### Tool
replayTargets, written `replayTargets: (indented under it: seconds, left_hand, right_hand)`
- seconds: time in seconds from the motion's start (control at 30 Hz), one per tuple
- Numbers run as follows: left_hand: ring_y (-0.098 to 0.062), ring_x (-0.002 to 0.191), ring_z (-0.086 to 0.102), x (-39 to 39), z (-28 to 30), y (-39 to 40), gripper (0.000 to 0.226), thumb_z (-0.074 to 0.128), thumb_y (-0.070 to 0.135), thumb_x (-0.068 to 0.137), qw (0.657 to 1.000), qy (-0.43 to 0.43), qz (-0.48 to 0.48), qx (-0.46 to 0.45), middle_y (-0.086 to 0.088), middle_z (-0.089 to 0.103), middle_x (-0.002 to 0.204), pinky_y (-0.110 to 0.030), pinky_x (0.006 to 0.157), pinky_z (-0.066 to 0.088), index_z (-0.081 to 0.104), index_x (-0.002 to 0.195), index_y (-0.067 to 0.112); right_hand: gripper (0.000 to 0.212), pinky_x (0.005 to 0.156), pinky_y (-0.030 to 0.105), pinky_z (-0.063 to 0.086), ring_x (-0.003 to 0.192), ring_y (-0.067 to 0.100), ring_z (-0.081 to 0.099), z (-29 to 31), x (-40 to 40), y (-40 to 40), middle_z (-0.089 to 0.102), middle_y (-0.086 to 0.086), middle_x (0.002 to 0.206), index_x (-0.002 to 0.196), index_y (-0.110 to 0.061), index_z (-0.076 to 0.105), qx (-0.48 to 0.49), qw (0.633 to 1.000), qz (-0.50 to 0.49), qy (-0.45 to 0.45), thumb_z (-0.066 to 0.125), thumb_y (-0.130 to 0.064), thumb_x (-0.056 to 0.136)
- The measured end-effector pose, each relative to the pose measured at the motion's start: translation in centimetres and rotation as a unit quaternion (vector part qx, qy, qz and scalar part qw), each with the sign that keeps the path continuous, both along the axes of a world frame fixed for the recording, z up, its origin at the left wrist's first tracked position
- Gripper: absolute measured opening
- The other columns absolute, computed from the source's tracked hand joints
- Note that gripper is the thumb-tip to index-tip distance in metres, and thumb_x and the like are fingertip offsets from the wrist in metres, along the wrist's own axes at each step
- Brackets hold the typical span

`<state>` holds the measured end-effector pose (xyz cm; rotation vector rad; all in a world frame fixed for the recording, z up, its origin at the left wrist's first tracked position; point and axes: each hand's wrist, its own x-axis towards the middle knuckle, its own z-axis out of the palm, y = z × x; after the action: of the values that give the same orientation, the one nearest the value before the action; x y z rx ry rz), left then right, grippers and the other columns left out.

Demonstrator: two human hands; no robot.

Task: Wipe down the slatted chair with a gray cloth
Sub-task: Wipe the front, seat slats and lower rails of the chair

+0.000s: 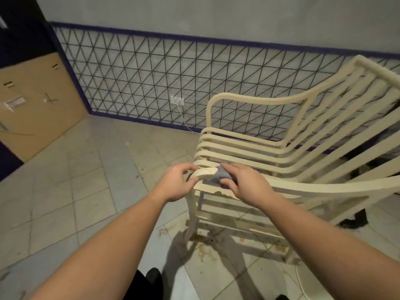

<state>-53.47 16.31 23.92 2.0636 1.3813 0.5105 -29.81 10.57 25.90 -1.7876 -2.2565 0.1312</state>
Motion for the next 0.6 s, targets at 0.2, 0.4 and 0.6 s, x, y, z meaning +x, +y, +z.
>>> replayTargets:
  seconds: [0.2, 0.4, 0.6]
  left_hand:
    - [-0.005, 0.111, 0.059, -0.4, -0.7, 0.9, 0.032, 0.06, 0.05, 0.088, 0.997, 0.031, -0.033, 0.057, 0.021, 0.067, 0.117, -0.037, 0.099, 0.051, 0.066, 0.117, 0.036]
    - [-0.003, 0.107, 0.058, -0.6, -1.1, 1.1, 0.032, 0.057, 0.053, 0.09, 0.997, 0.028, -0.042, 0.055, 0.022, 0.065, 0.115, -0.04, 0.095, 0.054, 0.062, 0.119, 0.041]
    - [-0.008, 0.12, 0.054, -1.1, -0.6, 0.8, 0.051, 0.067, 0.042, 0.088, 0.994, 0.043, -0.081, 0.065, 0.015, 0.06, 0.133, -0.037, 0.105, 0.047, 0.054, 0.137, 0.036]
  right_hand:
    - [0.043, 0.095, 0.036, 0.055, 0.115, 0.022, 0.065, 0.4, -1.1, -0.5, 0.069, 0.0, 0.124, 0.12, -0.018, 0.072, 0.152, 0.966, 0.206, 0.037, 0.073, 0.0, 0.081]
    - [0.05, 0.106, 0.036, 0.045, 0.125, 0.009, 0.055, 2.7, -0.4, 0.8, 0.061, -0.014, 0.135, 0.138, -0.033, 0.055, 0.036, 0.993, 0.082, 0.073, 0.064, -0.016, 0.092]
    - [0.052, 0.107, 0.026, 0.043, 0.121, 0.006, 0.059, 1.8, -1.9, -1.4, 0.067, -0.012, 0.126, 0.124, -0.032, 0.066, 0.012, 0.983, 0.139, 0.119, 0.064, 0.001, 0.084]
